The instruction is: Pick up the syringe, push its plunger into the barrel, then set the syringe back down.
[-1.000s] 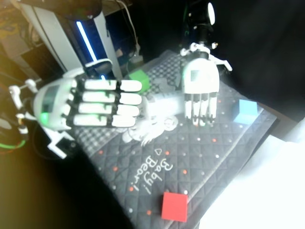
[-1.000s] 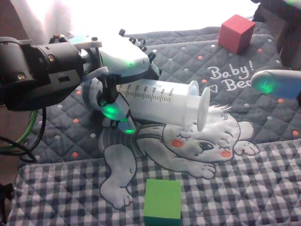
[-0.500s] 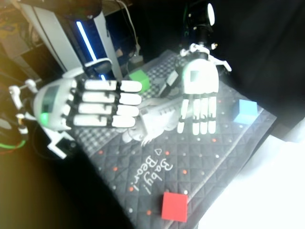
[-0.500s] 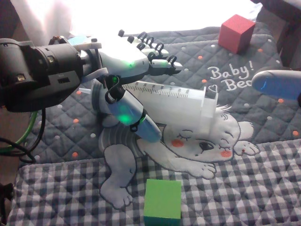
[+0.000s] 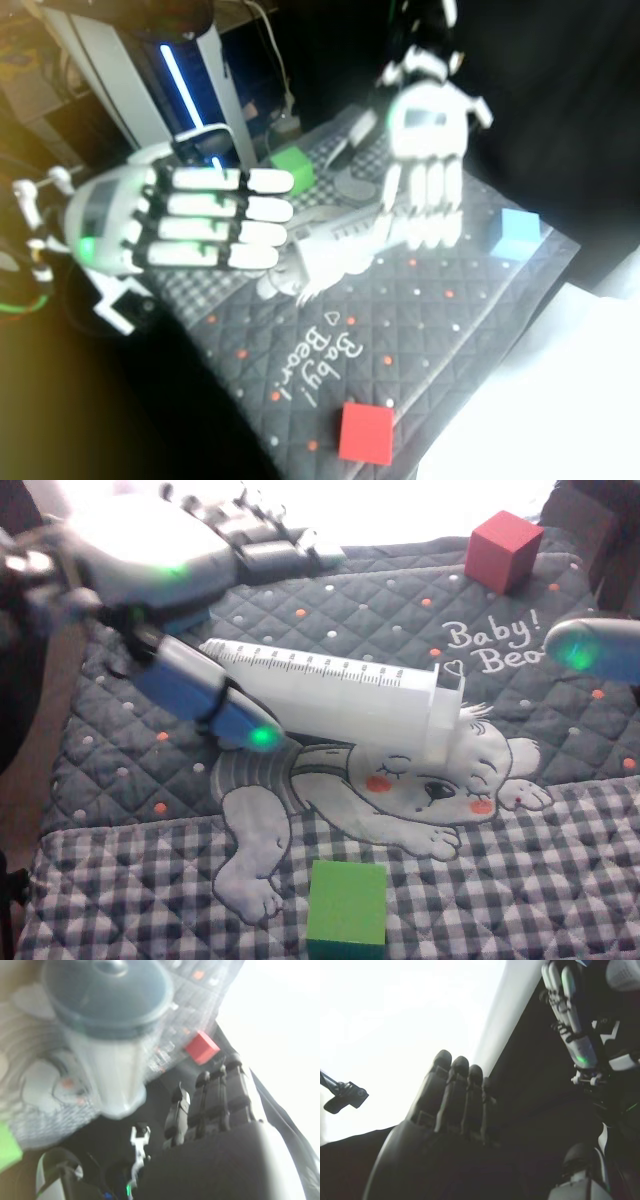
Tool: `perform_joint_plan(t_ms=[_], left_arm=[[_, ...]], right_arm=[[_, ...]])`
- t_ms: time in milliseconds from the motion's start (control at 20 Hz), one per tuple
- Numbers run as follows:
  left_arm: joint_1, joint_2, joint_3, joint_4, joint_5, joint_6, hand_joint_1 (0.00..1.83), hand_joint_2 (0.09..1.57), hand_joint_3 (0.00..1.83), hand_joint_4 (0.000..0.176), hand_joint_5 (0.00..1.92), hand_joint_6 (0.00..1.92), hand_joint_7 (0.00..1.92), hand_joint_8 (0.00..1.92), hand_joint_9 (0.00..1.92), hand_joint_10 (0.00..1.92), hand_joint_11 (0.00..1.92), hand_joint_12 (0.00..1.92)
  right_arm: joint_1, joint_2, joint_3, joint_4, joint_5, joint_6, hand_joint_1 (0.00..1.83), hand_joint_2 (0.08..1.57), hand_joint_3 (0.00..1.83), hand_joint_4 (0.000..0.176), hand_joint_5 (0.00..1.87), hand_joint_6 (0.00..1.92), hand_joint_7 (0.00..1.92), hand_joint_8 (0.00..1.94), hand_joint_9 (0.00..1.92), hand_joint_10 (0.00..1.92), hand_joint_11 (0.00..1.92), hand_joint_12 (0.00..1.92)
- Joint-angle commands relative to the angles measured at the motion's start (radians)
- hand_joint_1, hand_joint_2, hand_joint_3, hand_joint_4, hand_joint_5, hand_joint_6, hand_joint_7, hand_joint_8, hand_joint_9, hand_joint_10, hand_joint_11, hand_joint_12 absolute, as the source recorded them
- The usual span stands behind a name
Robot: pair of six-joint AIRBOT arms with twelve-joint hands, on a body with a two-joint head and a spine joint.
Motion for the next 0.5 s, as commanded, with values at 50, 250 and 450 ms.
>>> perform_joint_plan(t_ms=[50,250,450], left_arm=[[-0.022,0.047,-0.045,-0.019,-0.207,-0.004,0.46,0.85,0.02,0.062,0.0,0.0,0.0,0.0,0.0,0.0,0.0,0.0],[-0.001,0.161,-0.126,-0.055,-0.356,-0.004,0.35,1.04,0.01,0.133,0.0,0.0,0.0,0.0,0.0,0.0,0.0,0.0],[0.054,0.228,-0.151,-0.157,-0.517,-0.004,0.42,1.21,0.0,0.0,0.02,0.01,0.0,0.0,0.0,0.0,0.0,0.0]], right_arm=[[0.016,0.014,-0.012,0.01,0.13,0.003,0.17,0.93,0.02,0.0,0.21,0.0,0.24,0.0,0.25,0.0,0.21,0.02],[0.008,0.065,-0.048,0.004,0.164,-0.016,0.28,0.9,0.0,0.0,0.21,0.0,0.28,0.01,0.28,0.01,0.26,0.04],[-0.008,0.128,-0.092,0.004,0.216,-0.046,0.29,0.85,0.0,0.107,0.37,0.01,0.37,0.0,0.37,0.0,0.37,0.03]])
